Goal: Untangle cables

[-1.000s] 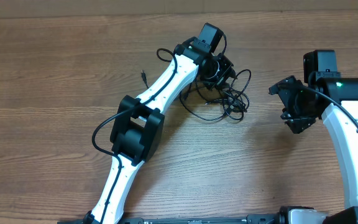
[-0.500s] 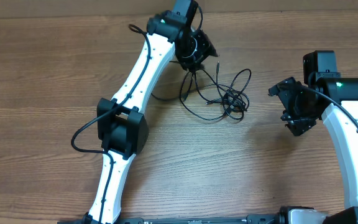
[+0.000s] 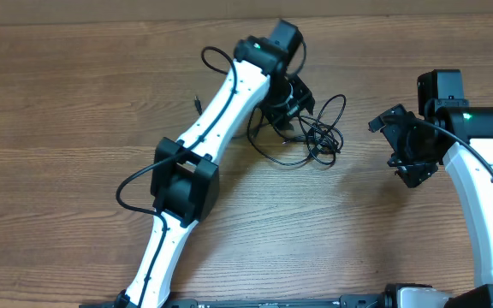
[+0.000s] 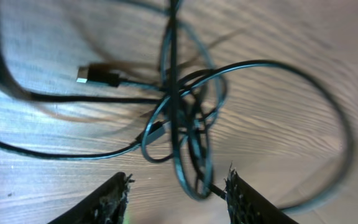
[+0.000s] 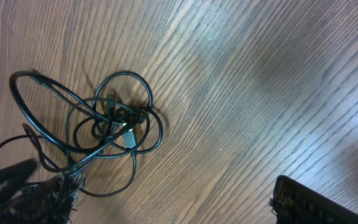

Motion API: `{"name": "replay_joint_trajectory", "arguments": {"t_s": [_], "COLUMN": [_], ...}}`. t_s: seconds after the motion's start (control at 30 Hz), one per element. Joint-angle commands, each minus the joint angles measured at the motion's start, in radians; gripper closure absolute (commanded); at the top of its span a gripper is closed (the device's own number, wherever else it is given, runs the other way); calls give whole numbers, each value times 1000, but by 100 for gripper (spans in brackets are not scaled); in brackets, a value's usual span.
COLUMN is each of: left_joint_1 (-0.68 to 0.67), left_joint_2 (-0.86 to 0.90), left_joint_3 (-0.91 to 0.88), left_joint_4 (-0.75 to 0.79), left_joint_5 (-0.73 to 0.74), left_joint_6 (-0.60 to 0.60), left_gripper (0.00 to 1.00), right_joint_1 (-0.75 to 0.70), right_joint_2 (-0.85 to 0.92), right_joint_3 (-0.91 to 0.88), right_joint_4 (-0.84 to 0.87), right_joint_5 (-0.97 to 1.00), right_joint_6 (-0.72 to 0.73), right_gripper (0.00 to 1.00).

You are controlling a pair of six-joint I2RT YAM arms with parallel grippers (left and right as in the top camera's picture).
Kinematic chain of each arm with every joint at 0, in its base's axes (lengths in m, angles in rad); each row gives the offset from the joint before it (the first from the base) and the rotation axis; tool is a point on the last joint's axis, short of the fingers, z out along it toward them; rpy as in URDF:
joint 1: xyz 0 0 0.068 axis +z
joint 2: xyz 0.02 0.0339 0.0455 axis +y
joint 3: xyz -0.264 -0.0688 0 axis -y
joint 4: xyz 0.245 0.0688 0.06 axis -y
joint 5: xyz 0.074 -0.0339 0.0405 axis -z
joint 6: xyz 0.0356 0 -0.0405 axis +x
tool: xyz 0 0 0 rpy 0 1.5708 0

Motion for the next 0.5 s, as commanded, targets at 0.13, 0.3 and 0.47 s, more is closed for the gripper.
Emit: {"name": "replay_joint_trajectory", "arguments": {"t_s": [0.13,0.3,0.47], "left_joint_1": [-26,-26,-24], "left_joint_2": [-16,-16,-17], "left_joint_3": [-84,-109,-106], "left_joint_4": [74,206,237], "left_joint_5": [-101,-100,-101], "left_joint_6": [-101,-100,3], "left_gripper": [70,96,96], "right_joint_1": [-5,-5,-4], "right_joint_2": [-14,-14,-14], "right_joint_3": [26,25,16], "right_joint_4": [6,10,10], "right_joint_5": [19,15,-74], "right_joint_6": [-57,-56,-57], "right_gripper": [0,0,0]}}
